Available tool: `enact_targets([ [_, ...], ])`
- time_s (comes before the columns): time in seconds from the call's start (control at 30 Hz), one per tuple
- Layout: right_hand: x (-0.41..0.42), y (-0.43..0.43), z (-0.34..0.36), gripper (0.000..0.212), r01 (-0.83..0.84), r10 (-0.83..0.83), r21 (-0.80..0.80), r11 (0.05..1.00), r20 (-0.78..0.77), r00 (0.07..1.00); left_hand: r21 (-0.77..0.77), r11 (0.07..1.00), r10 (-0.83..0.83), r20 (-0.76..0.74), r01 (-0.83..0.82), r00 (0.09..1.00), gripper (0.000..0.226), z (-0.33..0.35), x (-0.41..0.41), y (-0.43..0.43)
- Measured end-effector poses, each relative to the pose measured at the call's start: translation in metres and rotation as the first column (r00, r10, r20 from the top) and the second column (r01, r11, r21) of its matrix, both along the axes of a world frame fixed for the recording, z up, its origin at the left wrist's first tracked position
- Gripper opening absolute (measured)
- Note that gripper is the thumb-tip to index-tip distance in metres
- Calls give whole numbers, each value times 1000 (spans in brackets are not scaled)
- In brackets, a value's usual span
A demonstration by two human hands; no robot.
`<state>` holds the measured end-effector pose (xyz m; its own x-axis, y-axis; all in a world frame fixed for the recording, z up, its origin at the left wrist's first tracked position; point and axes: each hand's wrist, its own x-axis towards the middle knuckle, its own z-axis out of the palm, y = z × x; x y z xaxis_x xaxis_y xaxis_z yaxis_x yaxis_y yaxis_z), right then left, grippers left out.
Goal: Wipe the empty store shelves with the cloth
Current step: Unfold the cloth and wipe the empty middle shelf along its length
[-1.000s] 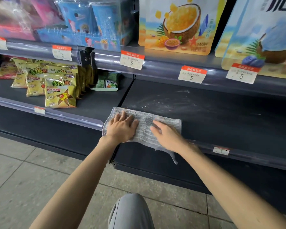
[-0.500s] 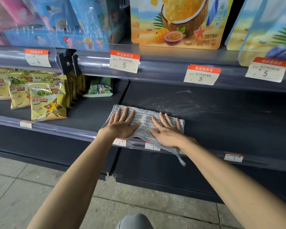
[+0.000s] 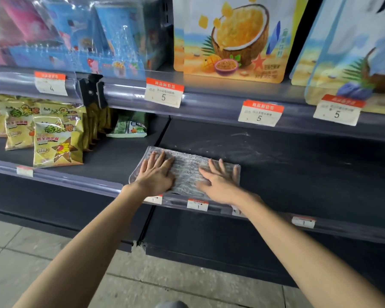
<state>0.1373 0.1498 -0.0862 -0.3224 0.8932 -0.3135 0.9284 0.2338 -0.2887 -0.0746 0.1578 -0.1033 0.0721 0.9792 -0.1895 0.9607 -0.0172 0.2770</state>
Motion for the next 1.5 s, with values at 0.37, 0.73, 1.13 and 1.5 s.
enact_targets([
  [0.37,15,30,-21,63,4,-9,138,990,33,999,98,995,-5,-106,16,994,67,-20,21,84],
  [0.73,58,90,-24,63,104,-119,203,974,63,991,130,989,-53,-141,71,989,73,-18,65,150],
  [1.13,62,15,-8,60,-66,55,116,991,99,994,54,999,12,-148,-4,989,71,-13,54,63],
  [1.5,76,64,-26,61,154,-168,199,968,55,984,108,988,-91,-199,114,976,78,-9,113,149],
])
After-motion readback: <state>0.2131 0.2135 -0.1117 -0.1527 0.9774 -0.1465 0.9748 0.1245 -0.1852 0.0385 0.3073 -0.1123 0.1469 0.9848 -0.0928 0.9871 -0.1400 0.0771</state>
